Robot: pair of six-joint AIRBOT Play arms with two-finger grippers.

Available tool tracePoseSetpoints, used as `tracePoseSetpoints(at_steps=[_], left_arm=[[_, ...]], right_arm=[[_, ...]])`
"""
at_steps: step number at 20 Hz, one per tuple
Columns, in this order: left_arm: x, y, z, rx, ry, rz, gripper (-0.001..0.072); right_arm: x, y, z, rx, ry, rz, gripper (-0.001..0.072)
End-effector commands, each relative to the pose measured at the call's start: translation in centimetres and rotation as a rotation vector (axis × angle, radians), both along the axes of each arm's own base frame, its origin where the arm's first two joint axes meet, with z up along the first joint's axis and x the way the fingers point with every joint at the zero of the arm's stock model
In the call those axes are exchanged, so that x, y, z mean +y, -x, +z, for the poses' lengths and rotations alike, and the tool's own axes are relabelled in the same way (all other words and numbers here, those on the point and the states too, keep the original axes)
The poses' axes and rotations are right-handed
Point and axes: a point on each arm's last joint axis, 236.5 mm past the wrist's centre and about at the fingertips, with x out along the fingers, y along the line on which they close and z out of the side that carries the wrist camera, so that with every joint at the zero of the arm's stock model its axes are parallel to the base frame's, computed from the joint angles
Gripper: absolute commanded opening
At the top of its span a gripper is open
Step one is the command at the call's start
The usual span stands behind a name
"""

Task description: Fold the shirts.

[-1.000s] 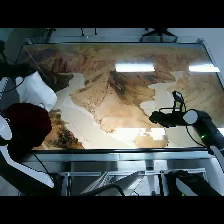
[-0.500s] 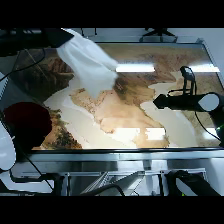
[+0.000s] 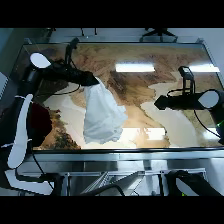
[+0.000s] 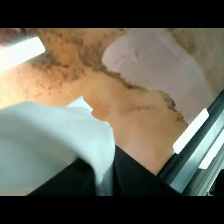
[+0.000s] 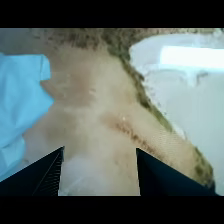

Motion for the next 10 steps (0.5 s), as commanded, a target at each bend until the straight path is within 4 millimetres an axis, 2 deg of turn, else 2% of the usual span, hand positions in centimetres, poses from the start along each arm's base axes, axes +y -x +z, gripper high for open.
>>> tracePoseSetpoints(at_steps=[1,3,5,7,8,10], left_arm=[[2.3,-0.7,-4.5,0.098,-0.037,0.043,0.068],[4.9,-0.7,-4.2,0.124,-0.041,0.062,0.0655],[8.8,1.1,-4.6,0.21,-0.109,0.085,0.0655],[12.8,4.9,-6.9,0.361,-0.215,0.119,0.0654],[14.0,7.0,-8.2,0.423,-0.254,0.134,0.0654],[14.1,11.3,-11.0,0.51,-0.259,0.155,0.0653]], right_arm=[[1.4,0.3,-2.2,0.092,-0.055,0.01,0.0505],[3.6,0.8,-3.0,0.139,-0.138,0.067,0.0505],[6.1,1.9,-4.2,0.18,-0.22,0.137,0.0505],[8.0,3.5,-6.9,0.246,-0.248,0.188,0.0506],[8.8,4.4,-8.5,0.278,-0.245,0.213,0.0506],[10.8,6.1,-11.3,0.335,-0.249,0.277,0.0505]])
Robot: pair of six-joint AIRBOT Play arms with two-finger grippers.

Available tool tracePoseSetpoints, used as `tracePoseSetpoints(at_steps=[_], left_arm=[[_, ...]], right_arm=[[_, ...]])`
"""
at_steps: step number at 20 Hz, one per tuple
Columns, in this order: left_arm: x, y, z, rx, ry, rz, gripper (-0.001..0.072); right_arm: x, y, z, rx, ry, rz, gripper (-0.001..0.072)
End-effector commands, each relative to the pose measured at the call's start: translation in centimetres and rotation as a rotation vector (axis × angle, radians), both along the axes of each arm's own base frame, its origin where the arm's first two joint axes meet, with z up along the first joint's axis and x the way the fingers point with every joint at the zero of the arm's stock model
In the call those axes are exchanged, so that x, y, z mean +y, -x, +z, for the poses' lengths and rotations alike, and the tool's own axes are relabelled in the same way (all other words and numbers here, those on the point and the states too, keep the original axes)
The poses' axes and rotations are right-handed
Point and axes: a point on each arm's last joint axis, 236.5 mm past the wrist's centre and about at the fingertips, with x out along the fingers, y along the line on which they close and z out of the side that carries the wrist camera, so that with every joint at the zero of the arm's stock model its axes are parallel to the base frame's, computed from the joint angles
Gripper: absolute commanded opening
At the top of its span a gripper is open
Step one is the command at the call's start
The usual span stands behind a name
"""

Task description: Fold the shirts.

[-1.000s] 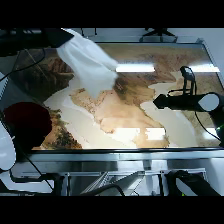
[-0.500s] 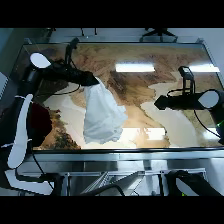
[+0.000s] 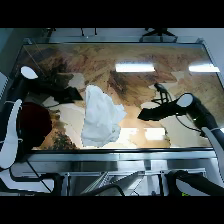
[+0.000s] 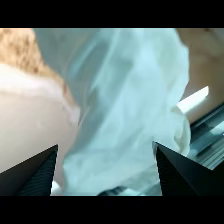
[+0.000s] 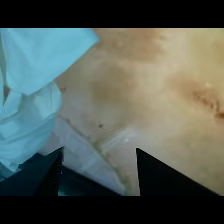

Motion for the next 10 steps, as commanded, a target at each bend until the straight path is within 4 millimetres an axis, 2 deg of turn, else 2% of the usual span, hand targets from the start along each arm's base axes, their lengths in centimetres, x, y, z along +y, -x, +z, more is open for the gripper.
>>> tracePoseSetpoints(at_steps=[1,4,5,7,9,10], left_arm=[[2.0,7.4,-4.7,0.18,-0.065,0.053,0.0654],[0.4,12.4,-9.6,0.239,-0.085,0.073,0.0654],[-0.9,13.4,-10.6,0.234,-0.056,0.065,0.0654],[-3.3,14.2,-11.7,0.208,-0.001,0.068,0.0653],[-4.0,14.3,-12.8,0.18,-0.02,0.074,0.0653],[-4.3,14.3,-12.9,0.171,-0.025,0.068,0.054]], right_arm=[[4.4,2.8,-3.9,0.08,-0.071,0.12,0.0505],[9.3,3.6,-4.7,0.098,-0.213,0.182,0.0505],[10.2,3.8,-5.2,0.109,-0.236,0.187,0.0505],[10.8,4.1,-6.7,0.14,-0.228,0.183,0.0505],[10.7,4.1,-7.4,0.146,-0.222,0.191,0.0505],[10.9,4.1,-7.3,0.138,-0.232,0.196,0.0505]])
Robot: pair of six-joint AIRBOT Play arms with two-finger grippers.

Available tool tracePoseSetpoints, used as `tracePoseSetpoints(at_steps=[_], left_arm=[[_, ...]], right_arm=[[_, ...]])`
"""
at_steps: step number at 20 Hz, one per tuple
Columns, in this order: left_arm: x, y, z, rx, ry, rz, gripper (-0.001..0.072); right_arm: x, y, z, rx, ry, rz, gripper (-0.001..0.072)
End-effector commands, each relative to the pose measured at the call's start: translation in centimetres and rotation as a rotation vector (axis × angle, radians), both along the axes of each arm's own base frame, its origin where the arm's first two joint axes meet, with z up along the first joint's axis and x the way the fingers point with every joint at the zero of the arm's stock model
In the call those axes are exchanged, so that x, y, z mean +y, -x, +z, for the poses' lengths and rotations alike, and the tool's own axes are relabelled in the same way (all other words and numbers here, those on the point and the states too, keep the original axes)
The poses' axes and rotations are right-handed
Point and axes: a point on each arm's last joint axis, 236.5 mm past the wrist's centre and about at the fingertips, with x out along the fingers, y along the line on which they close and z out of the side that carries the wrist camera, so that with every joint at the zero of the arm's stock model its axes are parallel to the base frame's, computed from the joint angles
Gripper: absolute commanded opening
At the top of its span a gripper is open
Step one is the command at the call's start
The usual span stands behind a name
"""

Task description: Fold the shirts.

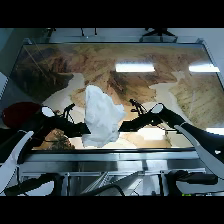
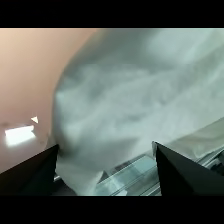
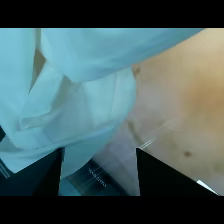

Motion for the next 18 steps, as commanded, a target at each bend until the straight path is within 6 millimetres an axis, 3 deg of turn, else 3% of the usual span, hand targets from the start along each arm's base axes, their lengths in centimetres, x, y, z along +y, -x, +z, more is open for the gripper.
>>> tracePoseSetpoints(at_steps=[1,4,6,7,8,9,10,11,12,16,18], left_arm=[[-1.3,0.5,-1.6,-0.049,-0.006,0.012,0.0414],[-1.4,0.2,-1.6,-0.062,-0.009,0.015,0.0346],[-1.4,0.0,-1.6,-0.069,-0.011,0.019,0.0344],[-1.4,-0.1,-1.6,-0.072,-0.012,0.021,0.0251],[-1.4,-0.1,-1.6,-0.075,-0.012,0.019,0.0015],[-1.4,-0.2,-1.6,-0.084,-0.01,0.009,0.0013],[-1.4,-0.4,-1.4,-0.091,-0.009,0.007,0.0013],[-1.5,-0.7,-1.1,-0.096,-0.005,0.005,0.0013],[-1.7,-1.1,-0.7,-0.106,0.0,0.001,0.0013],[-2.1,-3.2,1.0,-0.175,0.016,-0.024,0.0012],[-2.5,-4.0,2.6,-0.204,0.038,-0.064,0.0012]], right_arm=[[1.3,0.0,-0.5,-0.007,-0.047,0.01,0.0505],[2.5,-1.1,0.8,-0.05,-0.121,-0.014,0.0504],[3.1,-2.1,1.6,-0.091,-0.161,-0.035,0.0486],[3.2,-2.5,1.7,-0.107,-0.17,-0.04,0.0345],[3.2,-2.7,1.7,-0.124,-0.169,-0.039,0.0289],[3.1,-2.9,1.6,-0.134,-0.163,-0.042,0.0288],[3.1,-3.1,1.4,-0.136,-0.158,-0.047,0.0237],[3.0,-3.1,1.1,-0.131,-0.155,-0.048,0.0076],[3.0,-3.0,0.8,-0.126,-0.152,-0.046,0.0017],[2.8,-3.2,0.5,-0.156,-0.152,-0.021,0.0016],[2.2,-4.0,2.1,-0.195,-0.171,-0.028,0.0016]])
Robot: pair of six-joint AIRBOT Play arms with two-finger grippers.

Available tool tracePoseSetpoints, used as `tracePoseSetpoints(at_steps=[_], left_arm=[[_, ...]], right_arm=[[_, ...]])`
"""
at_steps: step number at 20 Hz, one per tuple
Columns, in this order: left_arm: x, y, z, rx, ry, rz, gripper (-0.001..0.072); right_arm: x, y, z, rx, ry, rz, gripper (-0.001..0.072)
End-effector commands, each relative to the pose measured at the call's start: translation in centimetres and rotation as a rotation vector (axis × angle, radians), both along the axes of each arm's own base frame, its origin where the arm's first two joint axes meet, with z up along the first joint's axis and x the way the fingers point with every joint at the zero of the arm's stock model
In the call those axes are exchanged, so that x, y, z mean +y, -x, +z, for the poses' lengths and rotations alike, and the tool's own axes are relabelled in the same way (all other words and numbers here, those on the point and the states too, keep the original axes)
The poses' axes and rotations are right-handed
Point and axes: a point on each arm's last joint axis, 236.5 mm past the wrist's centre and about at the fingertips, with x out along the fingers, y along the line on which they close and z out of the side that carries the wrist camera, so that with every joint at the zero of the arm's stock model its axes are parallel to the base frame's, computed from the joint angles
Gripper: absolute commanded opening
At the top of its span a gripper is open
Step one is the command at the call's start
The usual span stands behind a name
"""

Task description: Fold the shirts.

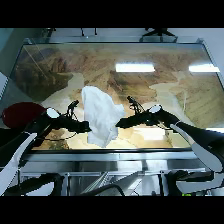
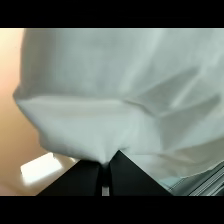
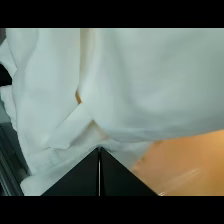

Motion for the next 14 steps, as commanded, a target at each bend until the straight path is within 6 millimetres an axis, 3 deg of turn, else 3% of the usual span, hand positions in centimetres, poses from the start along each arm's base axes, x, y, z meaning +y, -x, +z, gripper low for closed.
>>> tracePoseSetpoints(at_steps=[1,3,6,7,8,9,10,11,14], left_arm=[[-0.5,-1.6,2.9,-0.053,0.034,-0.057,0.0012],[0.0,-3.6,6.2,-0.122,0.056,-0.055,0.0012],[1.7,-6.9,13.2,-0.297,0.075,-0.014,0.0012],[2.4,-7.4,15.4,-0.343,0.077,-0.007,0.0011],[3.0,-7.5,16.6,-0.364,0.077,-0.001,0.0012],[3.7,-7.3,16.9,-0.363,0.076,0.008,0.0012],[4.2,-6.7,16.3,-0.337,0.075,0.013,0.0012],[4.6,-5.9,15.2,-0.299,0.074,0.021,0.0012],[6.3,-4.1,10.8,-0.206,0.042,0.054,0.0012]], right_arm=[[-0.9,-1.2,3.0,-0.069,-0.04,0.007,0.0016],[-2.4,-2.7,8.8,-0.174,-0.102,0.008,0.0016],[-5.5,-4.9,18.5,-0.421,-0.137,-0.049,0.0016],[-6.6,-5.1,20.4,-0.488,-0.107,-0.063,0.0016],[-7.6,-5.2,20.5,-0.498,-0.058,-0.084,0.0016],[-8.3,-5.1,19.2,-0.47,0.002,-0.091,0.0019],[-8.7,-4.9,17.0,-0.417,0.057,-0.091,0.0111],[-8.7,-4.7,14.8,-0.358,0.089,-0.089,0.0318],[-7.8,-4.5,8.7,-0.161,0.111,-0.084,0.0399]])
